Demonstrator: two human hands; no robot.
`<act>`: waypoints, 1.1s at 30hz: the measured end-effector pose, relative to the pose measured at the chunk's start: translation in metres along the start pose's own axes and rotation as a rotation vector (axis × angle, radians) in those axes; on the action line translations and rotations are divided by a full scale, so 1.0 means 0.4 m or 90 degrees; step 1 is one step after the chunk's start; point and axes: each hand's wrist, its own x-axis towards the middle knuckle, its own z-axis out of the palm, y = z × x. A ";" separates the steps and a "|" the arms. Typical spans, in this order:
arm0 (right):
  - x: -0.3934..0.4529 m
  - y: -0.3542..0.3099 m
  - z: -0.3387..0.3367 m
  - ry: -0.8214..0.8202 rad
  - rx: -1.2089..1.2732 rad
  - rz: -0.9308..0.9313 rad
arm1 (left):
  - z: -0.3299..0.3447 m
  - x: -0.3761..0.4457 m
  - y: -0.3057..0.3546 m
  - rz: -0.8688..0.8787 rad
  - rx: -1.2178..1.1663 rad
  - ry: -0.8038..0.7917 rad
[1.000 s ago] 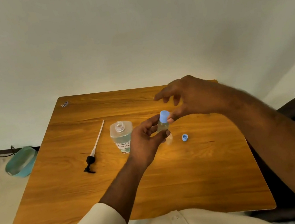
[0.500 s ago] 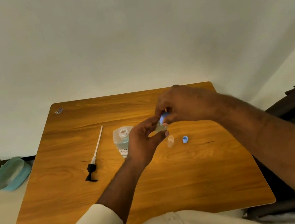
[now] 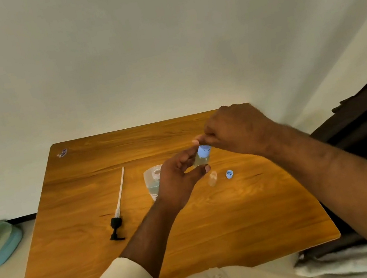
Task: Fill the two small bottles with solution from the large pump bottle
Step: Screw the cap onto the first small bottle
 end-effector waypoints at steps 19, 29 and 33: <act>-0.087 0.119 0.145 0.030 -0.025 -0.186 | 0.109 -0.003 -0.034 0.013 0.104 -0.088; -0.148 0.220 0.286 -0.029 0.204 -0.116 | 0.240 0.005 -0.138 0.048 0.194 0.031; -0.156 0.252 0.346 -0.087 0.272 -0.020 | 0.293 0.002 -0.213 0.011 0.184 0.075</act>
